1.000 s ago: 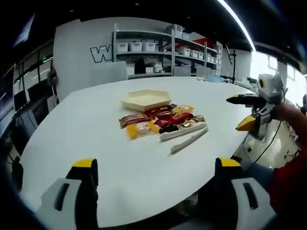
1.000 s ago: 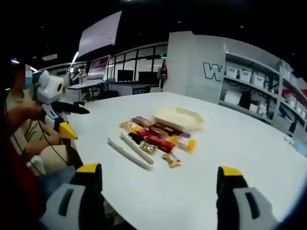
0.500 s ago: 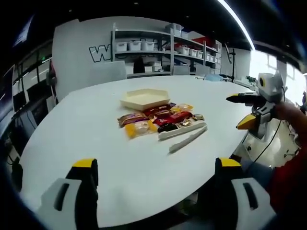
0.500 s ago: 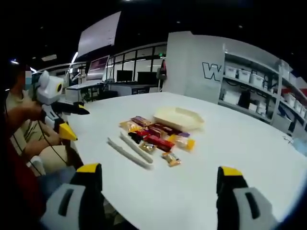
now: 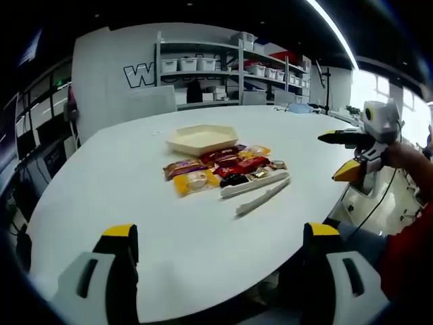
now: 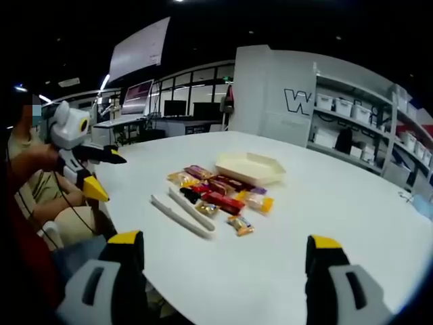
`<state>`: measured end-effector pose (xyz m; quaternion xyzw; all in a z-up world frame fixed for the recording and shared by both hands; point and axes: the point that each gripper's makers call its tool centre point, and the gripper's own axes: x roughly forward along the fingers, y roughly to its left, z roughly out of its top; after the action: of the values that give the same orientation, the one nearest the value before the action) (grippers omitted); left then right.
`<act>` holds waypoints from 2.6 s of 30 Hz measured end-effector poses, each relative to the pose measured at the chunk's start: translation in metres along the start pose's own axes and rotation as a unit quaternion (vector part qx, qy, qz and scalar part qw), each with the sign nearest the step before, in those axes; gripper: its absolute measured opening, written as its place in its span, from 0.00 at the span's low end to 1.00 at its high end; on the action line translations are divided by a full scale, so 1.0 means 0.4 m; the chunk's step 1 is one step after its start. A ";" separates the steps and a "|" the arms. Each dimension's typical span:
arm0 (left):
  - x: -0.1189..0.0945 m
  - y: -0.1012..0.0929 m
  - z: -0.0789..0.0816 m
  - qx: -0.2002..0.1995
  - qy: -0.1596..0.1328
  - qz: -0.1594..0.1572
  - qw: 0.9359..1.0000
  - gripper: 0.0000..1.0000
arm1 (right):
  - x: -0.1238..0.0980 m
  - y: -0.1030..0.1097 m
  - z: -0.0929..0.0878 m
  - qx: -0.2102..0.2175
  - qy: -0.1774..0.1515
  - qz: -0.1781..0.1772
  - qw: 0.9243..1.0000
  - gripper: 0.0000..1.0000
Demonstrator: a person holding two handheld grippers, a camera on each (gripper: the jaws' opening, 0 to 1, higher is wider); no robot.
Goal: Place the target food into the container with the food tongs after gripping and lifting it, then release it inside without dropping or visibly crushing the food.
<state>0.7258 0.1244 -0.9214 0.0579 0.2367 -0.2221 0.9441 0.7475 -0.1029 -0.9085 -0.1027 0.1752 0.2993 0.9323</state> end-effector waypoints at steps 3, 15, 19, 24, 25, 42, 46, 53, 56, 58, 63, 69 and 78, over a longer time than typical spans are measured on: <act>0.002 0.001 0.003 0.000 -0.002 0.000 1.000 0.99 | 0.002 -0.002 -0.004 -0.001 0.003 0.000 1.000 0.99; 0.017 0.000 0.002 -0.004 -0.005 -0.006 1.000 0.99 | 0.007 -0.001 -0.001 0.002 -0.003 0.001 1.000 0.92; 0.026 0.004 0.005 -0.003 -0.007 -0.009 1.000 0.99 | 0.016 -0.001 -0.013 -0.001 0.007 0.003 1.000 0.86; 0.035 0.000 0.009 -0.003 -0.008 -0.017 1.000 0.95 | 0.023 -0.001 -0.013 -0.006 0.008 0.004 1.000 0.83; 0.037 0.000 0.009 -0.002 -0.007 -0.018 1.000 0.94 | 0.024 -0.002 -0.014 -0.005 0.009 0.004 1.000 0.82; 0.081 -0.030 0.006 0.031 0.004 -0.055 0.998 0.66 | 0.074 0.041 -0.008 -0.003 0.006 0.047 0.999 0.68; 0.091 -0.035 0.013 0.039 0.002 -0.064 0.997 0.58 | 0.083 0.047 -0.004 0.003 0.000 0.054 0.999 0.62; 0.116 -0.042 0.003 0.065 0.015 -0.076 0.995 0.51 | 0.101 0.044 -0.004 -0.020 0.001 0.060 0.998 0.46; 0.123 -0.051 -0.005 0.080 0.022 -0.080 0.993 0.51 | 0.109 0.043 -0.002 -0.035 0.000 0.056 0.998 0.44; 0.125 -0.055 -0.005 0.079 0.022 -0.083 0.993 0.51 | 0.113 0.044 -0.003 -0.039 0.002 0.058 0.998 0.45; 0.132 -0.057 -0.012 0.100 0.029 -0.086 0.991 0.52 | 0.122 0.045 0.001 -0.037 -0.003 0.060 0.998 0.47; 0.139 -0.063 -0.014 0.113 0.031 -0.093 0.989 0.48 | 0.133 0.057 0.005 -0.036 -0.004 0.073 0.997 0.45; 0.147 -0.078 -0.011 0.113 0.027 -0.114 0.987 0.38 | 0.152 0.085 -0.009 -0.016 0.004 0.103 0.995 0.33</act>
<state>0.7563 0.0744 -0.9530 0.1426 0.2402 -0.3522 0.8933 0.7724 -0.0449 -0.9384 -0.0999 0.1836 0.3958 0.8943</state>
